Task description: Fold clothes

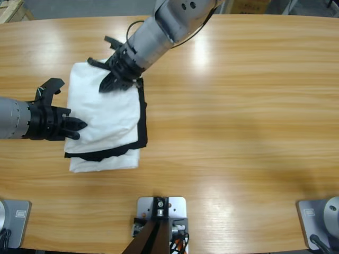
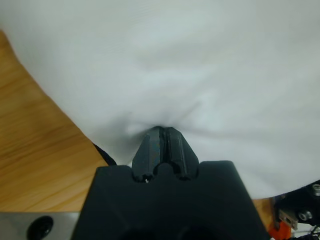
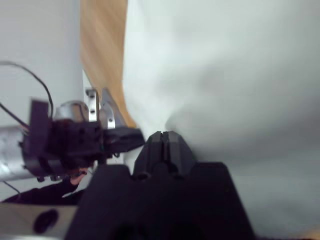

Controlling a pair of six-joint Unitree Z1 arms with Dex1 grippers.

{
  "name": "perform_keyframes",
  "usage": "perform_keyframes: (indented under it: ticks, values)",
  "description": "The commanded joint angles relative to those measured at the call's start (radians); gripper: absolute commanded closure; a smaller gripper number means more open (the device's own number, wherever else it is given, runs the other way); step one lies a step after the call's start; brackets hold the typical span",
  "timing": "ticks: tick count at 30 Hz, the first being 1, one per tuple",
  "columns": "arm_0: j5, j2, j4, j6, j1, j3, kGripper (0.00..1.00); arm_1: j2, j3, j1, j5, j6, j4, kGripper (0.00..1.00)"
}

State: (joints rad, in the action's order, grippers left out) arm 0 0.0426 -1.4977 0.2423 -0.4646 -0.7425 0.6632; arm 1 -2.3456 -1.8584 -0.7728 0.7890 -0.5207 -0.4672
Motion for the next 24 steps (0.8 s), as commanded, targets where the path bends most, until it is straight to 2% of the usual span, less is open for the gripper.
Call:
perform_keyframes:
  ticks: [1,8,12,13,14,15,17,20,24]
  values:
    - [-0.007,-0.035,-0.043,-0.014,-0.040,-0.089,1.000,-0.106,-0.053,0.074,-0.039,0.015,-0.013,1.000]
    - [-0.009,0.001,-0.060,-0.020,-0.040,-0.140,1.000,-0.132,-0.133,0.170,-0.052,0.053,-0.068,1.000]
    - [-0.009,0.039,-0.077,-0.035,-0.040,-0.138,1.000,-0.049,-0.217,0.222,-0.036,0.112,-0.149,1.000]
    - [-0.008,0.054,-0.084,-0.043,-0.040,-0.128,0.847,-0.008,-0.218,0.225,-0.024,0.122,-0.160,1.000]
    - [-0.006,0.079,-0.084,-0.051,-0.040,-0.109,0.474,0.040,-0.215,0.225,-0.001,0.128,-0.165,1.000]
    - [-0.006,0.114,-0.084,-0.058,-0.040,-0.086,0.369,0.090,-0.209,0.222,0.028,0.130,-0.170,1.000]
    - [-0.006,0.188,-0.083,-0.064,-0.038,-0.036,0.341,0.182,-0.175,0.189,0.076,0.131,-0.200,1.000]
    - [-0.001,0.244,-0.083,-0.074,-0.009,0.009,0.345,0.251,-0.017,0.113,0.137,0.136,-0.199,1.000]
    - [-0.001,0.187,-0.083,-0.088,0.110,0.009,0.345,0.238,0.208,-0.025,0.129,0.119,-0.058,1.000]
